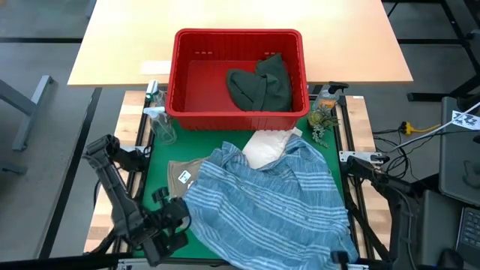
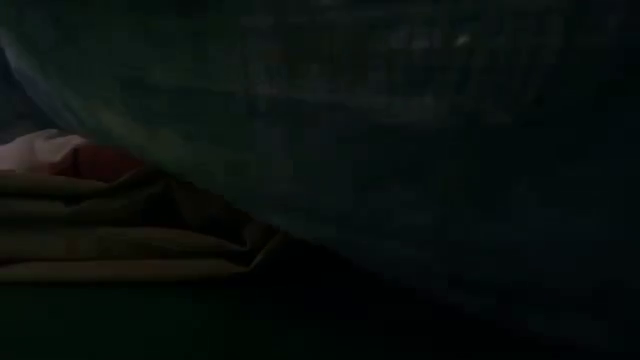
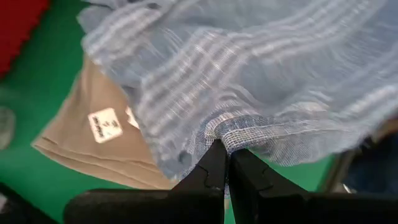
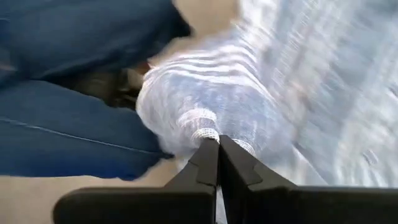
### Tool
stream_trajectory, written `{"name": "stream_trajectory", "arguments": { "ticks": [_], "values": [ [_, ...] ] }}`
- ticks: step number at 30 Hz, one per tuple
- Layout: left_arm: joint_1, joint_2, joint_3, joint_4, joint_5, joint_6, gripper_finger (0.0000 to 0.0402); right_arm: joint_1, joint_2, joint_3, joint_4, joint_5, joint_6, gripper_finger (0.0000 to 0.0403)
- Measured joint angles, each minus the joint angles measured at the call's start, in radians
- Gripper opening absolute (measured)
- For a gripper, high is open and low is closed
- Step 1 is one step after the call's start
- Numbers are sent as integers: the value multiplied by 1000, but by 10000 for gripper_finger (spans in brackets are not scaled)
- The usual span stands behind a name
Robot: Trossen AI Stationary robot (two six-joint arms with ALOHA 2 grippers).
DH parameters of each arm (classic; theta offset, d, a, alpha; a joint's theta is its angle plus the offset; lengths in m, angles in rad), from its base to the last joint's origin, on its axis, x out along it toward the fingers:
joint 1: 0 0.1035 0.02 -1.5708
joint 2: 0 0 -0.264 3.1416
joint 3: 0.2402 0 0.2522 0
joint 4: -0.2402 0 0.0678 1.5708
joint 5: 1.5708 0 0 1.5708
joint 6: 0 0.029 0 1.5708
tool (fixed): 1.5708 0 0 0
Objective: Fold Laundry from Bin
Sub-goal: Remove the blue polo shirt from the red bin
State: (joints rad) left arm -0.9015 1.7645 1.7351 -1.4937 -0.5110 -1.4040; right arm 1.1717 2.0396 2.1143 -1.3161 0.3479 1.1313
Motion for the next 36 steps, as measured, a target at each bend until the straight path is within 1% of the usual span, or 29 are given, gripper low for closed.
{"name": "stream_trajectory", "arguments": {
  "ticks": [4,6,7,9,12,14,16,19,23,28,31,36],
  "values": [
    [61,0,-2,-69,-5,0,0,16,0,0,-173,6,193,4],
    [97,0,-18,-79,-7,4,0,21,0,-11,-254,11,303,4],
    [114,0,-30,-78,-9,25,0,22,0,-29,-259,8,351,4],
    [148,0,-55,-77,-22,76,0,22,-6,-72,-255,15,385,4],
    [209,0,-110,-78,-31,104,0,37,-6,-141,-251,14,453,4],
    [245,0,-150,-77,-32,106,0,40,-6,-191,-256,-13,514,4],
    [275,0,-189,-78,-33,107,0,41,-6,-246,-254,-70,559,4],
    [309,0,-252,-76,-21,117,0,47,-6,-319,-256,-161,614,4],
    [341,0,-324,-75,-21,116,0,51,-6,-386,-257,-270,643,4],
    [359,1,-384,-29,-21,107,0,52,-6,-439,-256,-365,682,4],
    [360,1,-392,-23,-22,106,0,51,-6,-459,-255,-397,683,4],
    [360,1,-393,-23,-26,107,2,51,-7,-468,-255,-405,679,4]
  ]
}}
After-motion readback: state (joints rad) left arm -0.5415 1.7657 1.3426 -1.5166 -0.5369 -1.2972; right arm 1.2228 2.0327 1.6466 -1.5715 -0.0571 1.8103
